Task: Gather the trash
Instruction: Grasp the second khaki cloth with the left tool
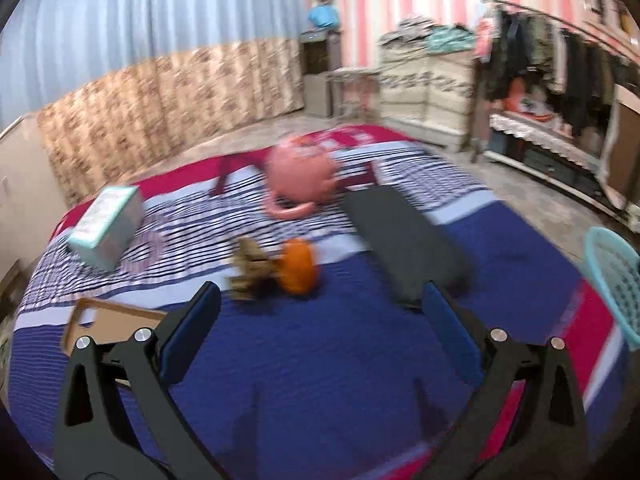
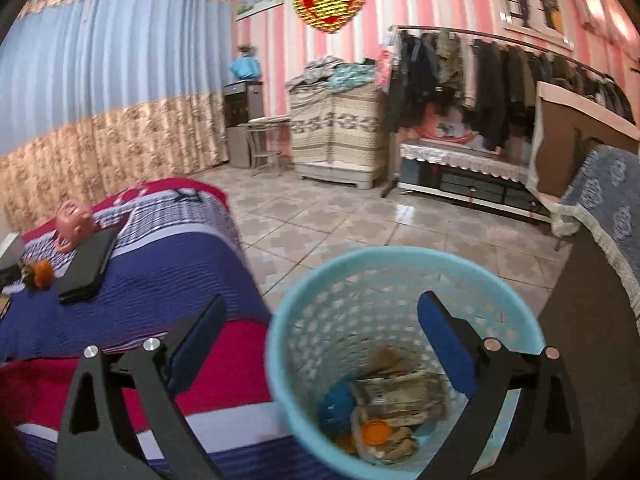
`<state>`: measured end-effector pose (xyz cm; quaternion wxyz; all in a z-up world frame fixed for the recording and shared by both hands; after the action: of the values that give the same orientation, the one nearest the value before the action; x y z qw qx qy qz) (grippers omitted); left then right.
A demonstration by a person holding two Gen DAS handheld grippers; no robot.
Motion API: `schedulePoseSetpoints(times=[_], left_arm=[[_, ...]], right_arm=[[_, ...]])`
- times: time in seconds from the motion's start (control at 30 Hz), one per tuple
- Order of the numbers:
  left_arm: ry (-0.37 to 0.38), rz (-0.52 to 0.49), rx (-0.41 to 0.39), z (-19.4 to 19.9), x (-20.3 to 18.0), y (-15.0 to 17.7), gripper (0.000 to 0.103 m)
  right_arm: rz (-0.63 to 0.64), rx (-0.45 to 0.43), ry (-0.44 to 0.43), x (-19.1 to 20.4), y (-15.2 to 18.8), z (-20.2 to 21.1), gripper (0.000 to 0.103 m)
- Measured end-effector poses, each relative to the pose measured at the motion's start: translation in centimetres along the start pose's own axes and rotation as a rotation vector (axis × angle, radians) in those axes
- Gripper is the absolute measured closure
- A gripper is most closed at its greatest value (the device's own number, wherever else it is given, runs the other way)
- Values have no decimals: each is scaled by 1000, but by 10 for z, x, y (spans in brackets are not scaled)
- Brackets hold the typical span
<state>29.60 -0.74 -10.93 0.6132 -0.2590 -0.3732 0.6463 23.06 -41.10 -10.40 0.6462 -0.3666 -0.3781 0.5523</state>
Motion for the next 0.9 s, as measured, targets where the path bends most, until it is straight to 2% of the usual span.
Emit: schedulePoseSetpoints(times=[0.1,0.17,0.23,0.3,0.33,0.37,0.4,0.53,0.67,0.77,0.9], left_arm=[[-25,52,42,-27,32,-6,6],[-34,61,78,-44,40,-7,6],[-28,69,108,-63,44,-9,12],[-1,59,125,-75,40,-10,32],[16,48,132,-79,34,-10,39],[32,36,142,-83,31,-10,56],[46,24,155,-86,27,-9,61],[61,35,104,-70,34,-8,62],[1,5,14,-36,54,-7,62],[-69,4,-36,-10,86,4,62],[-150,71,-50,5,137,19,62]], right_arm=[[28,23,-42,22,4,-6,9],[39,42,-87,40,7,-11,9],[47,52,-117,54,10,-14,9],[62,64,-147,69,12,-18,9],[71,69,-156,75,13,-19,9],[83,76,-164,82,13,-22,9],[93,83,-172,88,12,-24,9],[121,91,-204,112,8,-27,9],[159,88,-269,160,-2,-30,9],[195,78,-330,200,-12,-30,9],[228,91,-428,262,-20,-38,9]])
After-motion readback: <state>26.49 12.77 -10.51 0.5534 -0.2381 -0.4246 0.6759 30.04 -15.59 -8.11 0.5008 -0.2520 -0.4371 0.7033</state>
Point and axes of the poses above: each gripper's, at about its wrist camera, not at the fingertips, and z roughly against the way its jaws point, x to its left, y to its underside, the point moved 6 cm from there along -z, roughly the way its jaws point, and after that the axes turned 8 degrees about -y, right-handed, at the moved point
